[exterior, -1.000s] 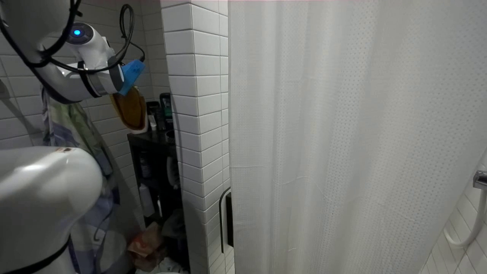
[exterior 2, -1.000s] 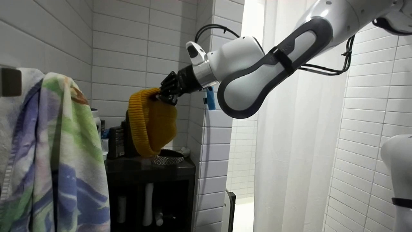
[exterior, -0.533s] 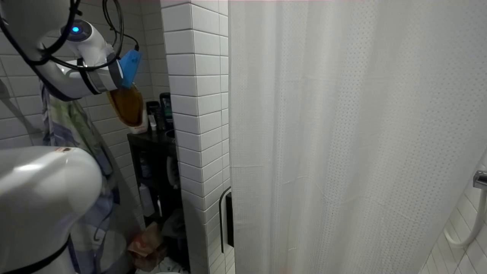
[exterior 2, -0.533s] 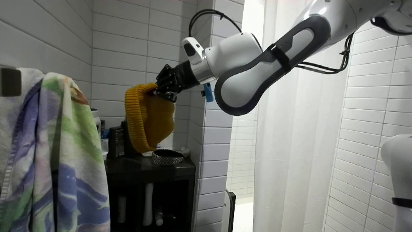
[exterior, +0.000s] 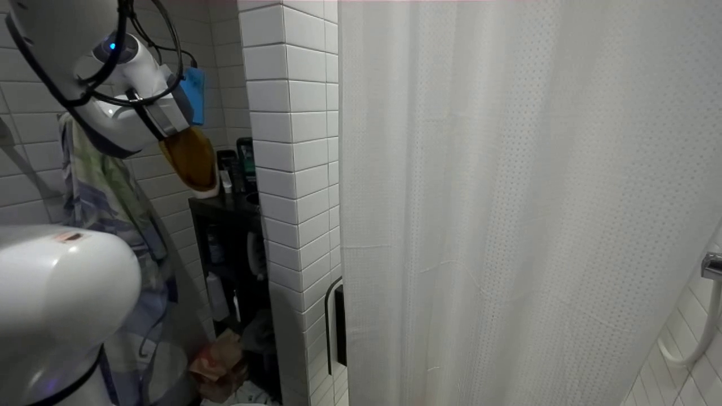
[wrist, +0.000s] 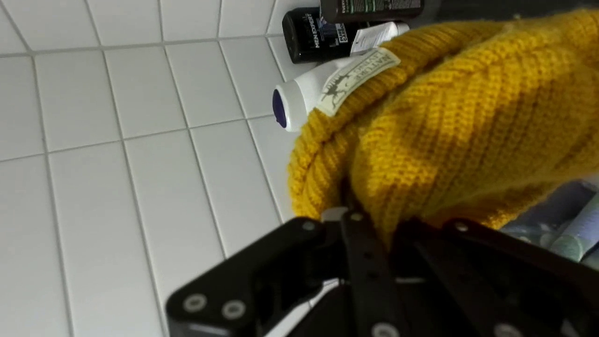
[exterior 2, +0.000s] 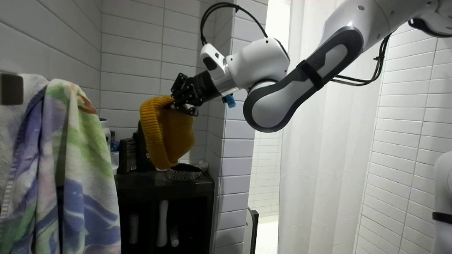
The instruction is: Put the head sock on the floor
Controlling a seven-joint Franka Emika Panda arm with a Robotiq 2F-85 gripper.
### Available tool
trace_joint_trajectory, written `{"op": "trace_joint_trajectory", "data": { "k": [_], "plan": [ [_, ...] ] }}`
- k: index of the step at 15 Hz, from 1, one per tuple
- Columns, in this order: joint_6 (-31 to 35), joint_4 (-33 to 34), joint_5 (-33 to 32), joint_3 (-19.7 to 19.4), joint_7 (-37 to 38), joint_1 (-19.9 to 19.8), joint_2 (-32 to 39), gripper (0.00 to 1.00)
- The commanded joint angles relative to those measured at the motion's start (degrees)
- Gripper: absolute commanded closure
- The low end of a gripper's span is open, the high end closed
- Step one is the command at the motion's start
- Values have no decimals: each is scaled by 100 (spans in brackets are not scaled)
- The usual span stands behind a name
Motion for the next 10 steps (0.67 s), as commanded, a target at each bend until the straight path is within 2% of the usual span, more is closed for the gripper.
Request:
{"op": "trace_joint_trajectory", "data": {
  "k": [1, 5, 10],
  "plan": [
    [-124, 126, -320, 378, -94, -425, 16, 99],
    [-415, 80, -368, 610, 12, -535, 11, 99],
    [-847, 17, -243, 835, 232, -486, 49, 99]
  ]
}}
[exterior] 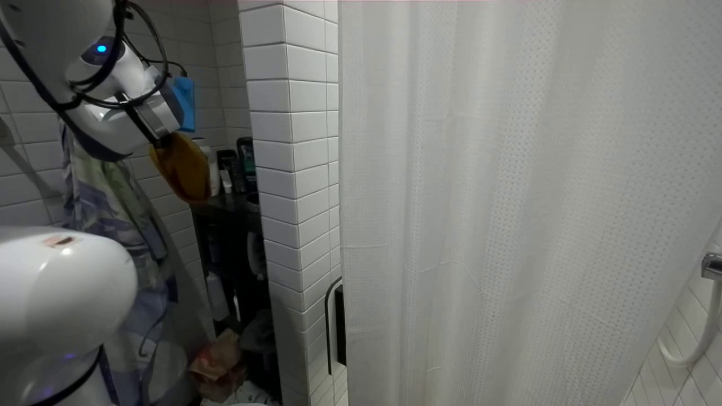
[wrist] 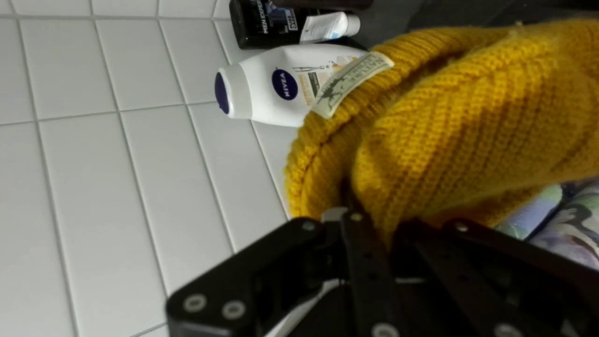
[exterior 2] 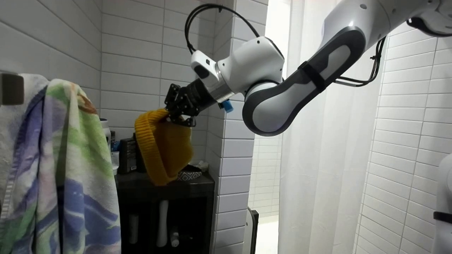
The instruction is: Put the head sock on the floor
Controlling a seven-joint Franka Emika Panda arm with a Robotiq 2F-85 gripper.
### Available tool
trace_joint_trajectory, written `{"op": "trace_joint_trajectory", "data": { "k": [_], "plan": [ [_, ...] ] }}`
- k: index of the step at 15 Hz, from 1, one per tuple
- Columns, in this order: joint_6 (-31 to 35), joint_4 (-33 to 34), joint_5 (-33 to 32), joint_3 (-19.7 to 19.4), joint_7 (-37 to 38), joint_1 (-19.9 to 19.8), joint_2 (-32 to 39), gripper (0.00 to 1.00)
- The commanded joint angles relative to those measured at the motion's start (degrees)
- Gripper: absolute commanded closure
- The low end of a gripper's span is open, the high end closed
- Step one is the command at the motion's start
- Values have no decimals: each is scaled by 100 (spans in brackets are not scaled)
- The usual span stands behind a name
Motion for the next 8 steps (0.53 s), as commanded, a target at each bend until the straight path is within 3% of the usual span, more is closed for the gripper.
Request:
{"op": "trace_joint_trajectory", "data": {
  "k": [1, 8],
  "plan": [
    [-304, 29, -30, 194, 198, -88, 6, 99],
    [-305, -6, 181, 303, 846, -70, -6, 99]
  ]
}}
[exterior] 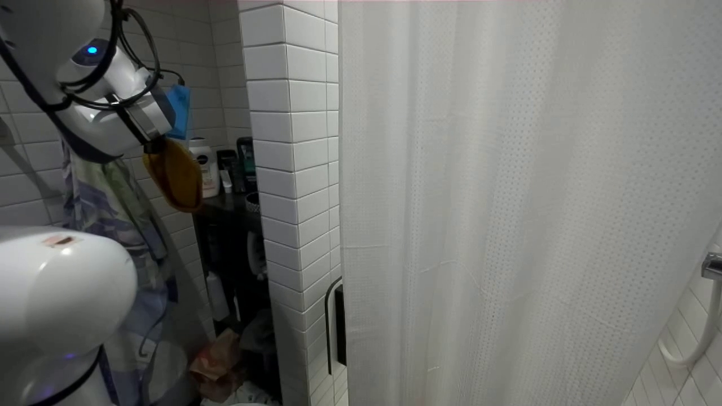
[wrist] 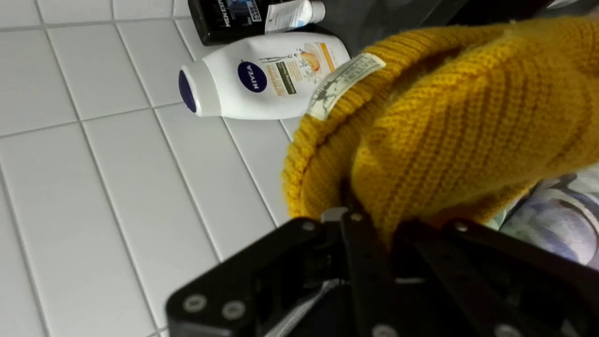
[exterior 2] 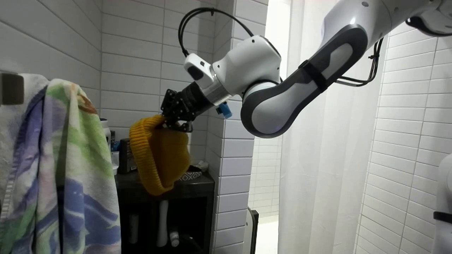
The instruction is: Put the head sock on the floor
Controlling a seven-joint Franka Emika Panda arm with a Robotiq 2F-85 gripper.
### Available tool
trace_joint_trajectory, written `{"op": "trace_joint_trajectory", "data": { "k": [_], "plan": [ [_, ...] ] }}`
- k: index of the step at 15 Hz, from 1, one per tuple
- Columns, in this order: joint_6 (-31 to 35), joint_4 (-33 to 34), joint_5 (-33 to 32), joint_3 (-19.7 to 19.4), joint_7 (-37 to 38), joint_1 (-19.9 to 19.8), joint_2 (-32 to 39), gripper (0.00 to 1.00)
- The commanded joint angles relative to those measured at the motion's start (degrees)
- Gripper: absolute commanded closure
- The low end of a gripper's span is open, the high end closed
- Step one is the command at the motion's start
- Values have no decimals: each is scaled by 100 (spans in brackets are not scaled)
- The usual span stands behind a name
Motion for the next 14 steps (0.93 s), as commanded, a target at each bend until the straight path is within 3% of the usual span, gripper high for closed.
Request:
{"op": "trace_joint_trajectory", "data": {
  "k": [1, 14],
  "plan": [
    [14, 13, 117, 85, 363, -75, -36, 99],
    [143, 118, 473, 1, 1621, -233, -291, 99]
  ]
}}
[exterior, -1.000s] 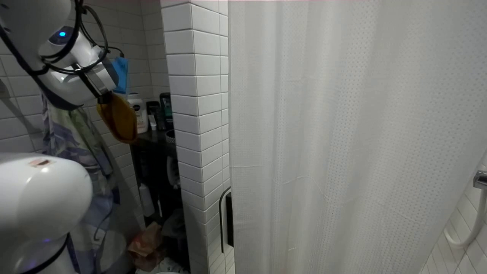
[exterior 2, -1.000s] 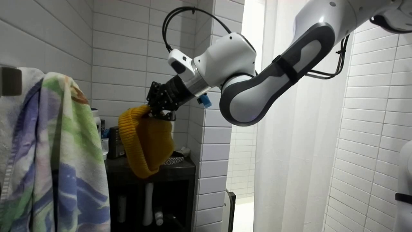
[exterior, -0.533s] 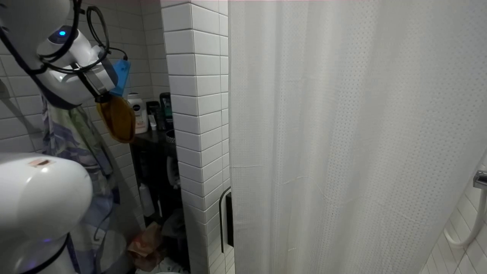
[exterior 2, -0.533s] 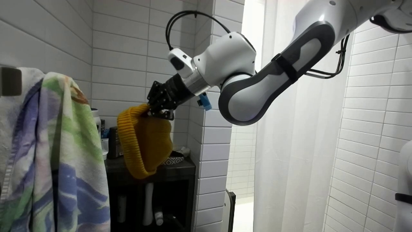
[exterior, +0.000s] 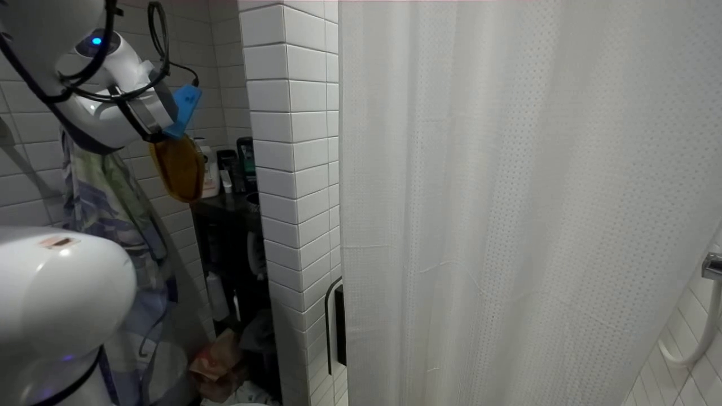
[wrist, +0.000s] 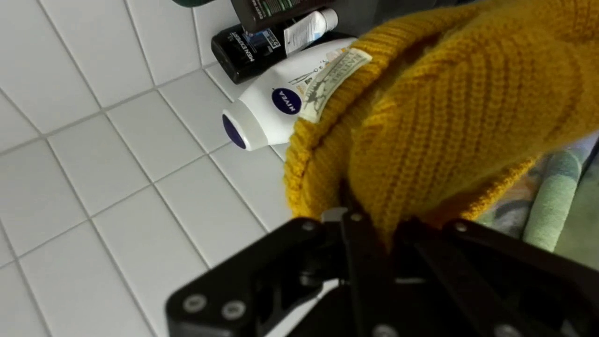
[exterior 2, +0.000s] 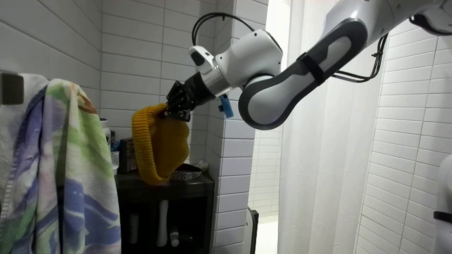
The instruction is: Put the head sock on the floor
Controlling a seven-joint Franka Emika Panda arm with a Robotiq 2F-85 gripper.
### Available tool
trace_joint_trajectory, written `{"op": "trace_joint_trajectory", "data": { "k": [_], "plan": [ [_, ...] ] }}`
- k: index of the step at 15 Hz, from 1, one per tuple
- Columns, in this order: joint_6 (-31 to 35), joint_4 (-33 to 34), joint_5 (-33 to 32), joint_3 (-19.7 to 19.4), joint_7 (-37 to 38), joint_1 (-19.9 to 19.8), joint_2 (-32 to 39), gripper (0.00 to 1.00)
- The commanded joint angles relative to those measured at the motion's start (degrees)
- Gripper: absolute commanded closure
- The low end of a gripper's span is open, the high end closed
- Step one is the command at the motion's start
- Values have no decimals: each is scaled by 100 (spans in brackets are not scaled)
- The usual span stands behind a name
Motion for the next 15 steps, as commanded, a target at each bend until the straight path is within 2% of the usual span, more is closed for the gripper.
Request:
{"op": "trace_joint_trajectory", "data": {
  "k": [1, 2, 3, 5, 6, 9, 12, 15],
  "plan": [
    [129, 28, 118, -12, 447, -135, -200, 99],
    [181, 44, 144, -29, 555, -164, -235, 99],
    [-181, 467, 248, 62, 730, -105, -268, 99],
    [-193, 453, 304, 68, 1010, -121, -506, 99],
    [-201, 458, 431, 320, 1028, -376, -625, 99],
    [-271, 453, 456, 742, 1351, -699, -818, 99],
    [-399, 399, 356, 1289, 1681, -1166, -1013, 99],
    [-662, 565, 35, 1926, 1650, -1756, -990, 99]
  ]
}}
